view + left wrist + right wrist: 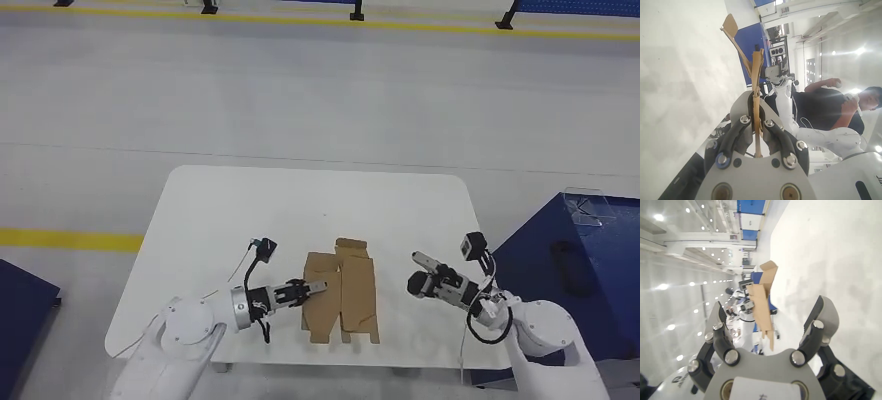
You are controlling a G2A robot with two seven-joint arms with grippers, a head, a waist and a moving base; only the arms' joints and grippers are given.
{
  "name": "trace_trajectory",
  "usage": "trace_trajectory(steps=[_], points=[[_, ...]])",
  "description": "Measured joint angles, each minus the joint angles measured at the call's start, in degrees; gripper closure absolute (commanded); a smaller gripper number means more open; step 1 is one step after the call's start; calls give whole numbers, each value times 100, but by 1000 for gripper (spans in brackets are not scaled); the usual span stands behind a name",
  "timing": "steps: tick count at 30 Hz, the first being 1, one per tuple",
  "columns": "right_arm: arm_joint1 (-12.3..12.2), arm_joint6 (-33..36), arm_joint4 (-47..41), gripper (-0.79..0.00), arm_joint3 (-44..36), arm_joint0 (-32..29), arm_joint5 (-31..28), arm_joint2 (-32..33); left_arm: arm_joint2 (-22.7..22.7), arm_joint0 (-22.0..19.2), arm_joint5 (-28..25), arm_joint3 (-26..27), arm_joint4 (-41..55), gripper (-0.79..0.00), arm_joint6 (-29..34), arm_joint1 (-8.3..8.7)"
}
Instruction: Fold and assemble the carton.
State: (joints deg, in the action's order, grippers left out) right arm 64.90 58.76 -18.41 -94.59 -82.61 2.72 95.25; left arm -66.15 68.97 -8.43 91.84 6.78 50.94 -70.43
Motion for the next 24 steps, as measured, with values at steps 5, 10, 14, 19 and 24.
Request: trace_trajectory(steps=[5, 10, 14, 19, 24], points=[[62, 72, -219, -671, 400, 247, -237, -673, 17, 52, 442, 13, 115, 0, -89, 10], [100, 176, -173, -18, 678, 393, -294, -1206, 36, -37, 584, -149, 385, 0, 9, 9], [117, 227, -314, 0, 817, 486, -245, -1419, 103, -99, 644, -278, 500, 0, 7, -1], [112, 354, -440, 0, 882, 510, -263, -1538, 147, -148, 573, -415, 621, -265, 33, -4], [100, 232, -578, 0, 841, 447, -329, -1512, 155, -202, 344, -620, 895, -785, 386, 2]])
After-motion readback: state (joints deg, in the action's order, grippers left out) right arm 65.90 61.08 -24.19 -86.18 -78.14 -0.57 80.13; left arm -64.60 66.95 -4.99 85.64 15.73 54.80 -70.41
